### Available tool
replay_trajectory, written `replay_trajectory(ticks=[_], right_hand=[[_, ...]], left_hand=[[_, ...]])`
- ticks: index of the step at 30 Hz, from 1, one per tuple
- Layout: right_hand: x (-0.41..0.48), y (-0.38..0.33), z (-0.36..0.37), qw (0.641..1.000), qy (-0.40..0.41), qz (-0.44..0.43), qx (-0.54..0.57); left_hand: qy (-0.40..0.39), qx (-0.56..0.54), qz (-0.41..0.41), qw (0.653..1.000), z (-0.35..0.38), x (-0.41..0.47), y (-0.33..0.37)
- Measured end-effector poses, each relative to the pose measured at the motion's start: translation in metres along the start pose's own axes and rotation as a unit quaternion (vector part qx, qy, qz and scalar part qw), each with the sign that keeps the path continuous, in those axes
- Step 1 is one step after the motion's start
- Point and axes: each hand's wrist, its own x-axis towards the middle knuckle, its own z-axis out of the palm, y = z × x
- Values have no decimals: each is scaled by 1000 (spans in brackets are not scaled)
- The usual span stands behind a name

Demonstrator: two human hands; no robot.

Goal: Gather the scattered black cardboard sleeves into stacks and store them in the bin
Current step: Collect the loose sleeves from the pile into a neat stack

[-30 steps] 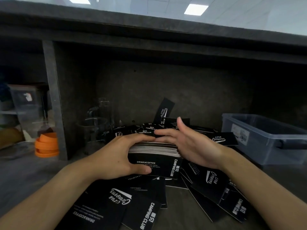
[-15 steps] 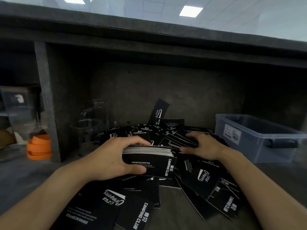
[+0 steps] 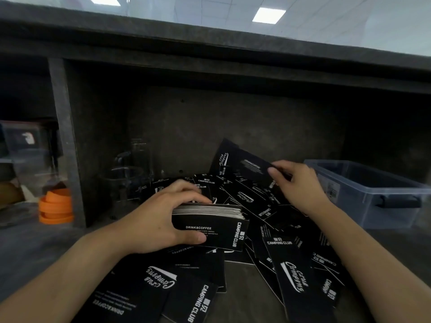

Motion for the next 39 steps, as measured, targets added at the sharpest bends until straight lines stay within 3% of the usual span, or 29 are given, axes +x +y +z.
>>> replay_trajectory(ticks=[3,5,9,13,14,15,17,19,21,23,26,30,36,39], right_hand=[[-10,-29,5,968,-191,-21,158],[-19,-45,14,941,-271,-8,203],[-31,-69,29,914,-261,73,302],[-33,-84,48,826,-271,179,460],[-33,-86,50,821,-271,186,468],[-31,-86,51,836,-259,178,450],[-25,-75,48,903,-205,133,354],[-15,-55,31,970,-171,77,155],[-12,-35,13,958,-276,75,-24],[-15,-22,4,929,-348,91,-90],[-14,-12,4,951,-290,63,-88],[-10,-23,3,961,-260,75,-66],[-7,-21,3,984,-149,85,-45],[-5,-22,7,987,-92,121,56]], left_hand=[[4,14,-2,1000,1,-1,-2],[7,21,-9,1000,0,-1,0],[24,6,-38,999,-1,-1,2],[-9,69,0,998,2,0,3],[-14,78,3,997,2,0,3],[-18,73,1,997,1,1,3],[-18,48,-4,999,1,1,1],[-14,34,-9,999,1,1,2],[-14,34,-10,999,1,0,2],[-15,28,-11,999,1,1,1],[-14,24,-8,1000,1,0,-1],[-30,20,-6,999,1,0,0],[-39,74,19,996,2,1,-1],[-49,71,20,996,1,1,-1]])
